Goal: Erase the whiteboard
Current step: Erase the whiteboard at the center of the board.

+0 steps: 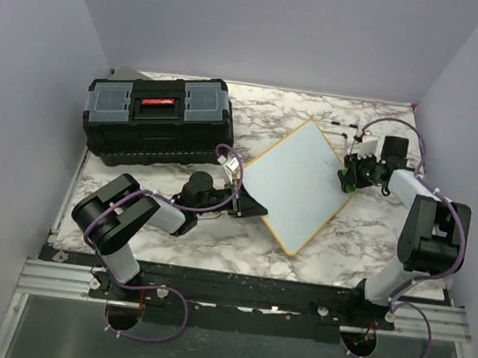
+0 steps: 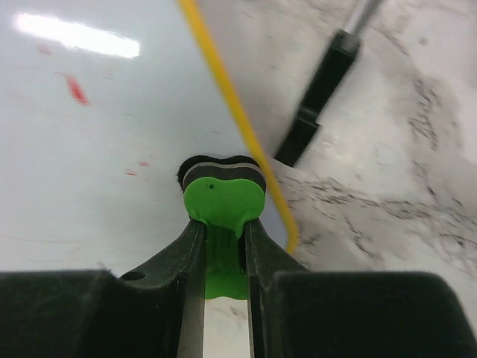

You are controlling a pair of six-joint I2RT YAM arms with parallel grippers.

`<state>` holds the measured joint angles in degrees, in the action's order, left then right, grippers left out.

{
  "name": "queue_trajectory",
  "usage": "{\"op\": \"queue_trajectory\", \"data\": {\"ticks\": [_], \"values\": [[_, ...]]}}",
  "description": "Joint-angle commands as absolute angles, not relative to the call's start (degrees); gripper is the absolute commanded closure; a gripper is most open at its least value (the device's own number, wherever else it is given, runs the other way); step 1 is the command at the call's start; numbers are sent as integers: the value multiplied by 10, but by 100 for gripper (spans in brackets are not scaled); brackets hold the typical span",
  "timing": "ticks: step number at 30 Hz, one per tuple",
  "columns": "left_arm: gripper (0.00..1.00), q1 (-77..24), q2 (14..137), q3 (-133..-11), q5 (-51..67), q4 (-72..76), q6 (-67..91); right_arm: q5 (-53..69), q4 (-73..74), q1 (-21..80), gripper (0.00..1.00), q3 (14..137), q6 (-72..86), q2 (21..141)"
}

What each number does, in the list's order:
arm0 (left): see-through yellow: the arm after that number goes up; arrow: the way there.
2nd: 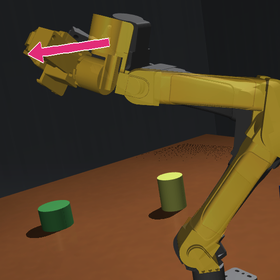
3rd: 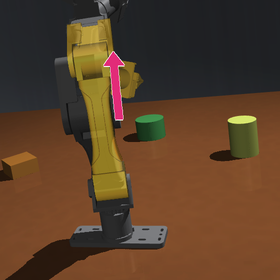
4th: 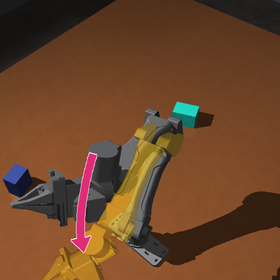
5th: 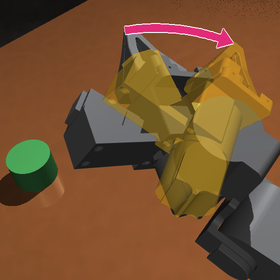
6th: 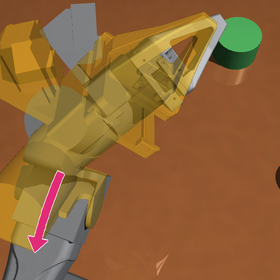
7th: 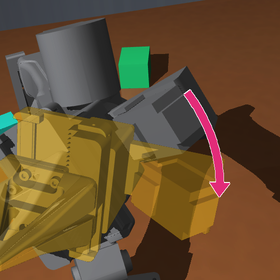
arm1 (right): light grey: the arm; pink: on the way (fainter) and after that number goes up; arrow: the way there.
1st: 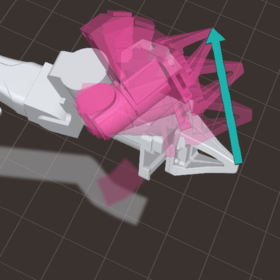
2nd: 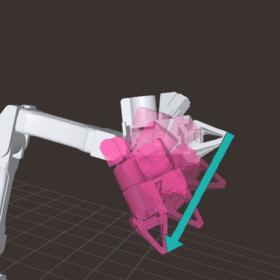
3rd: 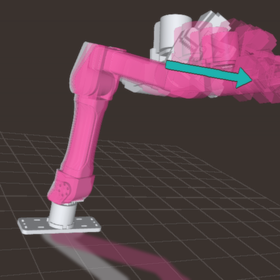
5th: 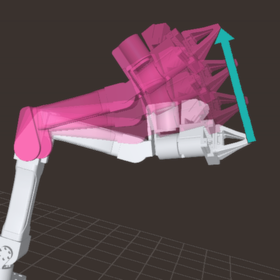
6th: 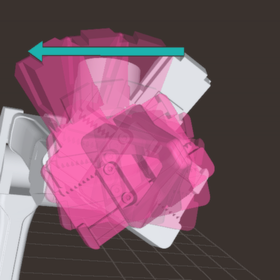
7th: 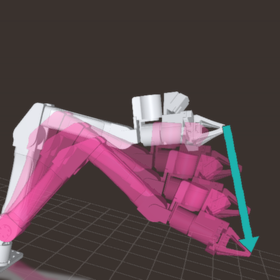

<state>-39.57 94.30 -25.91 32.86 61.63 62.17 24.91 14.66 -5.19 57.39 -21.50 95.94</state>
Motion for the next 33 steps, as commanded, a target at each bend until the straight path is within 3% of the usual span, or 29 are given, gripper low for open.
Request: {"op": "queue_trajectory", "data": {"ticks": [1, 8, 13, 19, 25, 33], "values": [[100, -411, 925, -267, 398, 710, 607, 207, 160, -87, 99, 574, -249, 1000], [100, -412, 936, -275, 401, 716, 612, 342, 251, -57, 99, 529, -365, 957], [100, -412, 931, -274, 398, 709, 610, 372, 238, 0, 99, 549, -311, 938], [100, -412, 923, -267, 396, 704, 606, 255, 169, -21, 99, 590, -198, 968], [100, -411, 924, -264, 398, 713, 607, 203, 129, -85, 99, 572, -214, 1001], [100, -412, 941, -265, 399, 737, 619, 308, 121, -61, 99, 539, -213, 980]]}}
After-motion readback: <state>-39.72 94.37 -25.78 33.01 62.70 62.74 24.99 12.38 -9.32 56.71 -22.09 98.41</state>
